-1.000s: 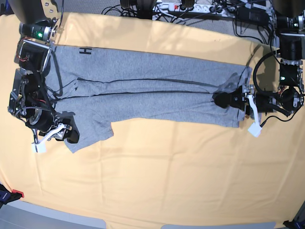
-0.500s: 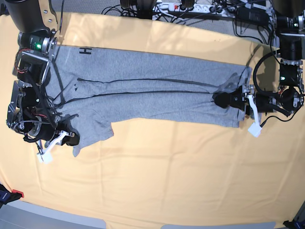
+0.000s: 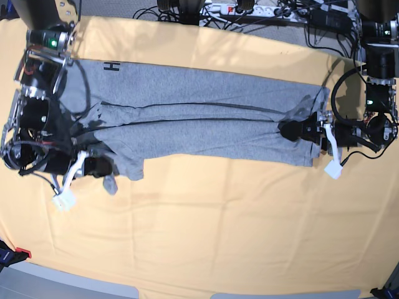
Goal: Layout the t-shirt on the table in an organized manner, then fold the t-shirt properly
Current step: 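Release the left gripper and grasp the sleeve end with the right gripper, then tuck the sleeve under with the right gripper and release both grippers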
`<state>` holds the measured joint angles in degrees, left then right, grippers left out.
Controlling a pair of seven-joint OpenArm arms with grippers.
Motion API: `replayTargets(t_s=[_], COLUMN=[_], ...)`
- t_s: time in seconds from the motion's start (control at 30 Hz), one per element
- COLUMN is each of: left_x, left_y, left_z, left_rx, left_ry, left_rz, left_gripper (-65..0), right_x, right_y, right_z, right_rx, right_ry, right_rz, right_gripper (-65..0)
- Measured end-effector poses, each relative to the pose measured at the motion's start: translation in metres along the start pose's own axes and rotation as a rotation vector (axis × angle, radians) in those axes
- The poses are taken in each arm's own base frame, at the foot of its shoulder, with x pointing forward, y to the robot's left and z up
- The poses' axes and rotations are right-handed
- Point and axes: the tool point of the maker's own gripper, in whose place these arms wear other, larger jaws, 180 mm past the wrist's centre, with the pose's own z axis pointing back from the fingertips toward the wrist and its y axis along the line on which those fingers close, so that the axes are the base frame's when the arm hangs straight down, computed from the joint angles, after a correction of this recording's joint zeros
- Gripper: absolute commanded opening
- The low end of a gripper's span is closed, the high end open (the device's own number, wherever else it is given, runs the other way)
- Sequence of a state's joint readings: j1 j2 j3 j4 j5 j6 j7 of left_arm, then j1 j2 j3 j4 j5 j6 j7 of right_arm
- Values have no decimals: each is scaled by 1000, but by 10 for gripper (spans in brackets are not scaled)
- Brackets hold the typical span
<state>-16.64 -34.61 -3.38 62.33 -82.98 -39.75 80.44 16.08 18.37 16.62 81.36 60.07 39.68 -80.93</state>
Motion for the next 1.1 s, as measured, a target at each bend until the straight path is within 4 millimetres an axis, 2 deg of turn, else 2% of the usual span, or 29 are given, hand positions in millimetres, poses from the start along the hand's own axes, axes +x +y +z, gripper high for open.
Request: replayTargets(t_s=[0.4, 0.5, 0.7, 0.93, 1.1], left_x=[1, 1, 1, 1, 2], left_y=[1, 1, 1, 1, 3], left_z=[0, 0, 0, 0, 5], left_rx=[5, 6, 6, 6, 17], left_ry=[2, 3, 3, 3, 6], left_rz=[-3, -3, -3, -3, -9], left_gripper=[-220, -220, -220, -220, -220], right_x=[-45, -58, -70, -89, -98], right_y=[38, 42, 43, 58, 60], right_z=[45, 58, 82, 87, 87], right_rx=[-103, -134, -196, -122, -117], right_ry=[64, 75, 67, 51, 69], right_rz=[201, 207, 203, 133, 120], right_gripper=[-650, -650, -650, -650, -650])
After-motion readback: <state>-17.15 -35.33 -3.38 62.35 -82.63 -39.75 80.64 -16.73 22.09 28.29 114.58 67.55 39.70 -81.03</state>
